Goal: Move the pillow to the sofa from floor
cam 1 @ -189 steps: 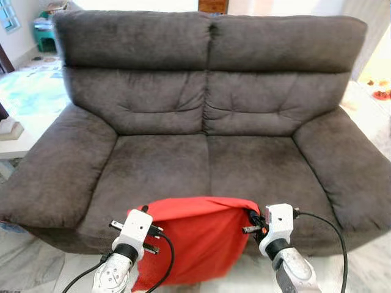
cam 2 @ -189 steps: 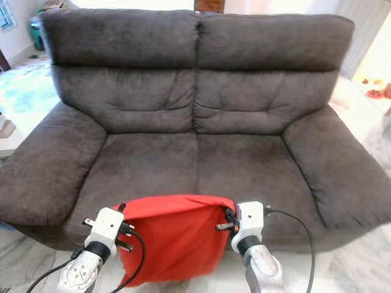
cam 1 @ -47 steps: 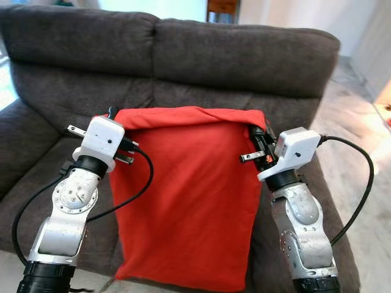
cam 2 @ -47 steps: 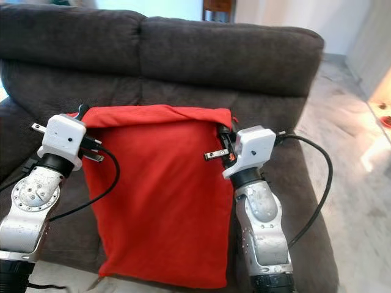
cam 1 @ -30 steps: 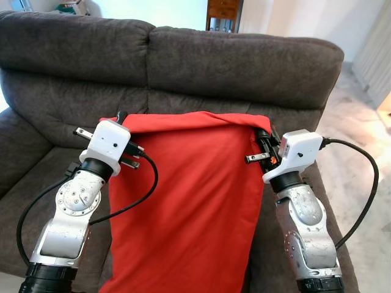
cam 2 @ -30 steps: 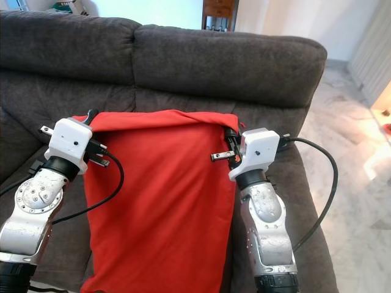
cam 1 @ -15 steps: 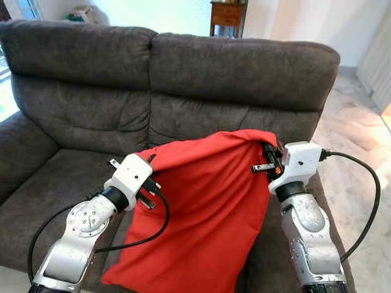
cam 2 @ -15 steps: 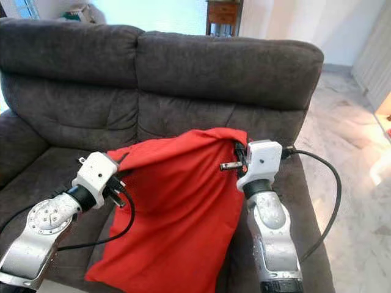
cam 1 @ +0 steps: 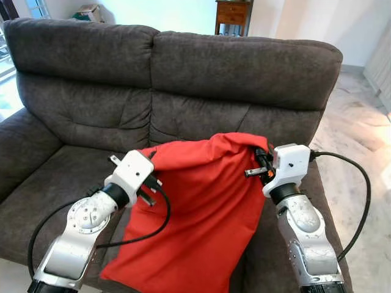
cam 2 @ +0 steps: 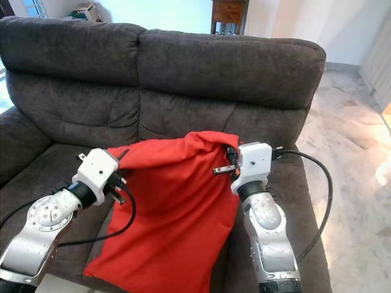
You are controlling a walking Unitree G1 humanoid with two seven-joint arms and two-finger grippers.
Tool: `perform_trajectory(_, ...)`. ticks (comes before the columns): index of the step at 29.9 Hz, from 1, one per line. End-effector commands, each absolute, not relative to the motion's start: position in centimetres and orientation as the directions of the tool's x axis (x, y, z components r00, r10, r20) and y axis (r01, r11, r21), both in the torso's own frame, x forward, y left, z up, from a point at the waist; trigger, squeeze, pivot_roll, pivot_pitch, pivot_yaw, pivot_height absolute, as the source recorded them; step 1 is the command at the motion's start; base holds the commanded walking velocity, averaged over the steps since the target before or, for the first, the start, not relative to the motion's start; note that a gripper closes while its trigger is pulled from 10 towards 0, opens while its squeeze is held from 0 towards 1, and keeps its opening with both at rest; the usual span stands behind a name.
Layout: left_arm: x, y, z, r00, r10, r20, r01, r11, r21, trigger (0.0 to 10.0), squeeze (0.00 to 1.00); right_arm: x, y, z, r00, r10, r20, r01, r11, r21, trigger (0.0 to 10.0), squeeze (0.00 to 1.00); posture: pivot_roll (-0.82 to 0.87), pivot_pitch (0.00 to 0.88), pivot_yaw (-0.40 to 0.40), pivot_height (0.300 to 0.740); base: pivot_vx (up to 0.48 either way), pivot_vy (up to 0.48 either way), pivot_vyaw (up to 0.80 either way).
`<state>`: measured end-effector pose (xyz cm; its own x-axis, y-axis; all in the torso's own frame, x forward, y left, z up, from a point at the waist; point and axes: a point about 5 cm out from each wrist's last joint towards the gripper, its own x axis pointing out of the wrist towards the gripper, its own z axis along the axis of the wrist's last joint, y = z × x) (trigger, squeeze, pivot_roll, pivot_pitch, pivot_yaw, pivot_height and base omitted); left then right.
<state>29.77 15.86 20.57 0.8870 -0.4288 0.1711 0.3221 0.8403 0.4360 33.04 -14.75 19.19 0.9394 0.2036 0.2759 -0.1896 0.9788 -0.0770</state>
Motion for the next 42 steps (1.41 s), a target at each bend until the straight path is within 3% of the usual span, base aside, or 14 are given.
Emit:
perform_trajectory(1,29.7,16.0,22.6,0.868,-0.42,0.264,0.293,0.864,0.41,10.0,0.0,33.3,-15.4,22.2,0.9,0.159,0.405,-0.139,0.987,-0.078,10.0,0.0,0.05,0.089,0.003,0.74,0.0,0.0,0.0)
perform_trajectory(8,29.5,15.7,23.8,0.846,-0.444,0.295,0.328,0.87,0.368,10.0,0.0,34.0,-17.6,24.4,0.876,0.038,0.482,-0.019,0.999,-0.045,10.0,0.0,0.05,0.09,0.006,0.74,0.0,0.0,0.0)
perform_trajectory(15,28.9,15.1,21.6,0.837,-0.521,0.164,0.43,0.813,0.392,10.0,0.0,34.5,-17.1,23.2,0.898,0.044,0.437,-0.026,0.999,-0.047,10.0,0.0,0.06,0.091,0.005,0.74,0.0,0.0,0.0)
perform_trajectory(25,29.4,16.1,21.0,0.878,-0.462,0.126,0.366,0.817,0.445,10.0,0.0,34.4,-16.0,19.9,0.946,0.1,0.309,-0.078,0.994,-0.082,10.0,0.0,0.06,0.093,0.004,0.74,0.0,0.0,0.0)
perform_trajectory(32,29.3,15.9,19.5,0.883,-0.468,0.035,0.395,0.78,0.485,10.0,0.0,34.3,-16.3,18.3,0.966,0.088,0.243,-0.07,0.994,-0.08,10.0,0.0,0.05,0.092,0.001,0.74,0.0,0.0,0.0)
perform_trajectory(42,29.7,16.4,19.5,0.903,-0.427,0.047,0.347,0.79,0.505,10.0,0.0,33.9,-17.4,17.6,0.976,0.038,0.215,-0.02,0.996,-0.084,10.0,0.0,0.05,0.091,0.003,0.74,0.0,0.0,0.0)
